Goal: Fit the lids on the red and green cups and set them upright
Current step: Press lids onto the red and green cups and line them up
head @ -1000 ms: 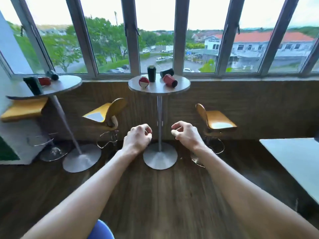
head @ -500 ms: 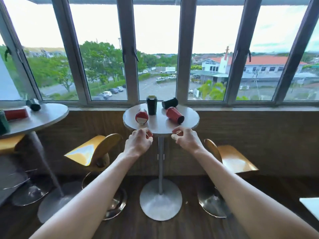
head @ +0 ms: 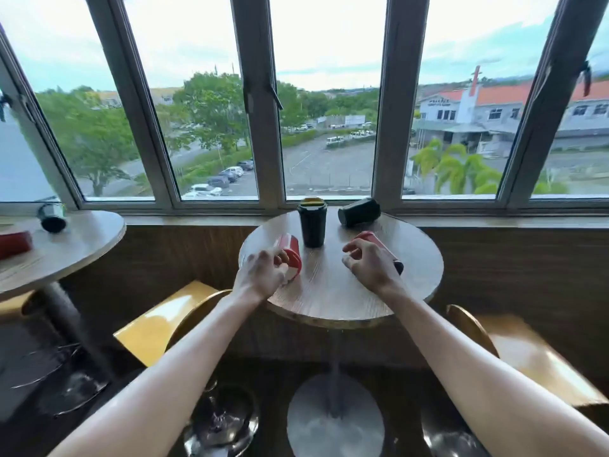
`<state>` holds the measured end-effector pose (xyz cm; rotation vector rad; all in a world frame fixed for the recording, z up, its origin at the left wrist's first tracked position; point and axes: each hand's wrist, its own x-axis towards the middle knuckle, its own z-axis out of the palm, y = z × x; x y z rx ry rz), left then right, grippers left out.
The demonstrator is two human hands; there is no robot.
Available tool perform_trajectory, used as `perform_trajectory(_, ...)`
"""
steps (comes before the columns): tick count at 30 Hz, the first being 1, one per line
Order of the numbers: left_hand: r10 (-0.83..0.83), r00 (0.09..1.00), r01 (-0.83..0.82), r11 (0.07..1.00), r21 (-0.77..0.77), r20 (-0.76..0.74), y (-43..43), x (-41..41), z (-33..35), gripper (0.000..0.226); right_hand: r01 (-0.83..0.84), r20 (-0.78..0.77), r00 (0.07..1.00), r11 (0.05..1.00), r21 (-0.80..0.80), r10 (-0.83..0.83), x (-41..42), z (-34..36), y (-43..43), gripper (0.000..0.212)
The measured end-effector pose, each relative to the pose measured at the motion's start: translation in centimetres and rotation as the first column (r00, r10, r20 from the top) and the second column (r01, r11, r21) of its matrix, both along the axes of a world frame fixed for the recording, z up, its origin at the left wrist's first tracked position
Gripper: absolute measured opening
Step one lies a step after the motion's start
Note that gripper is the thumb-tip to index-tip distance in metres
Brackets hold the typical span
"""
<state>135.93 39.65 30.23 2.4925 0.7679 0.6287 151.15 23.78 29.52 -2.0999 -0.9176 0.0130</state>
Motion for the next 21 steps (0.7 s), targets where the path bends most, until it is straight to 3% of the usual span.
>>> perform_trajectory(5, -0.032, 0.999, 0.032, 0.999, -0.021, -0.044, 6.3, 5.4, -0.3, 0.028, -0.021, -0.041, 0.999, 0.998, -0.059, 0.019, 6.4, -1.3, 6.0, 0.024)
perform_trajectory(10, -0.160, 0.973, 0.162, 0.987, 0.000, -0.169, 12.4, 8.3, -1.0, 0.050, -0.069, -0.115, 0.991, 0.996, -0.053, 0.062, 9.4, -2.7, 10.4, 0.024)
perform_trajectory(15, -0.425, 0.741, 0.454, 0.887, -0.077, -0.521, 15.8, 10.7, 0.1, 0.074, -0.106, -0.151, 0.984, 0.993, -0.058, 0.096, 10.6, -3.8, 13.5, 0.030)
perform_trajectory(18, -0.457, 0.593, 0.535, 0.839, -0.099, -0.663, 16.7, 12.0, -0.1, 0.078, -0.044, -0.093, 0.995, 0.999, -0.031, 0.041, 11.1, -3.7, 15.1, 0.041)
perform_trajectory(21, -0.447, 0.521, 0.615, 0.787, -0.043, -0.727, 16.9, 12.5, -0.2, 0.082, 0.005, 0.016, 1.000, 0.999, -0.037, -0.005, 12.0, -3.0, 16.8, 0.058)
